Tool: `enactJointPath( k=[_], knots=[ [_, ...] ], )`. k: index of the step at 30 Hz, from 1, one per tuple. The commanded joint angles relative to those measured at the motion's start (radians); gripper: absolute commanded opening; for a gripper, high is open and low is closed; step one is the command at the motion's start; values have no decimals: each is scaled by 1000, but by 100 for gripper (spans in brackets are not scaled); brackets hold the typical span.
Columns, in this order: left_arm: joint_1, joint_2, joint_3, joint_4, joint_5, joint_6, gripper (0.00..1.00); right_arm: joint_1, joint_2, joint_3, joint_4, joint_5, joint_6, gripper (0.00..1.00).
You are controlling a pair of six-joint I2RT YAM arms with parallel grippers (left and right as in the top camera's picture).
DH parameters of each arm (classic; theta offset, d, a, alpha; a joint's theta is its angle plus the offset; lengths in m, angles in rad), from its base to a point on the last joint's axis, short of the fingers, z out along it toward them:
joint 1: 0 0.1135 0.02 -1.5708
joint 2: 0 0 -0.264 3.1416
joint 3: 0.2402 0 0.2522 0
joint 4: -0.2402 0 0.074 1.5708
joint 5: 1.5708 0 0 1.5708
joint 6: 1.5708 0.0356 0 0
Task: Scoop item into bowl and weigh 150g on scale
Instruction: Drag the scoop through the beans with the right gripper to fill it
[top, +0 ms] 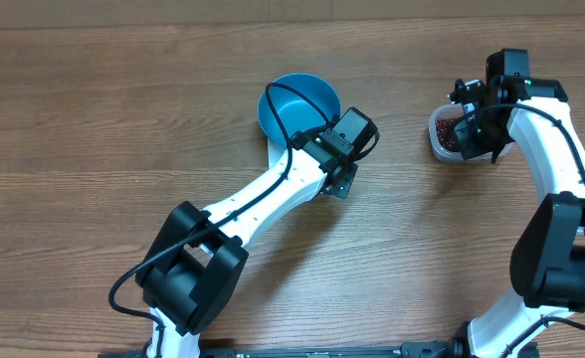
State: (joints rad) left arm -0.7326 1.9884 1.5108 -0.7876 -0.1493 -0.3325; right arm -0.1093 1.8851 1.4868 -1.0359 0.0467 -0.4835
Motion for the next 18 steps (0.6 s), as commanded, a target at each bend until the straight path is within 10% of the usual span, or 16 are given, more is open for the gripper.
enactJointPath(
  k=[1,18],
  knots=[
    [-1,6,-3,2,12,15,4,0,30,8,-9,-102,-5,4],
    [-1,6,-3,3,12,15,4,-106,27,59,-66,-296,-23,4]
  ],
)
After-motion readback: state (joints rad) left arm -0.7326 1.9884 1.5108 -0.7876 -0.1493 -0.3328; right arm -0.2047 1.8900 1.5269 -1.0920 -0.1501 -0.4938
